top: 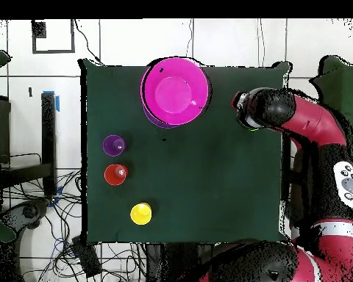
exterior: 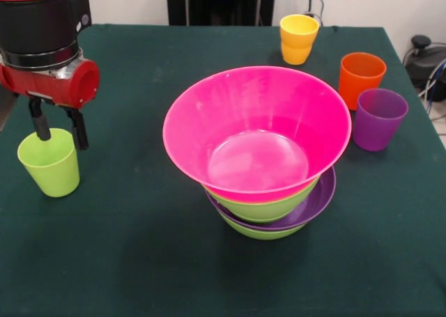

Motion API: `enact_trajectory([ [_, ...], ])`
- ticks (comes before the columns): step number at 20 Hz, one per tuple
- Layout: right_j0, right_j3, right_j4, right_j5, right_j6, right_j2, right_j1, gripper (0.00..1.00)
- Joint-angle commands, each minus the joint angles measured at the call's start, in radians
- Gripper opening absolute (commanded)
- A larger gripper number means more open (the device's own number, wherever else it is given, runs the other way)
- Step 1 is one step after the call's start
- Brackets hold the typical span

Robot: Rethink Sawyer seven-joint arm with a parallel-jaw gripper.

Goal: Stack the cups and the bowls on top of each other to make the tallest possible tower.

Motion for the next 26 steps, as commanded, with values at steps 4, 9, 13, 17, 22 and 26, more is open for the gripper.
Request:
enact_trajectory([
  [4,-0.014,-0.002,-0.063,-0.013,-0.144,0.084,0.085,1.0],
  [9,-0.017,-0.015,-0.065,-0.02,-0.146,0.087,0.112,1.0],
  [13,-0.013,-0.023,-0.066,-0.021,-0.137,0.082,0.131,1.0],
  [17,-0.013,-0.021,-0.069,-0.053,-0.126,0.083,0.153,1.0],
  [22,-0.022,0.002,-0.08,-0.099,-0.115,0.086,0.169,1.0],
  [26,-0.027,0.007,-0.085,-0.115,-0.113,0.088,0.178,1.0],
])
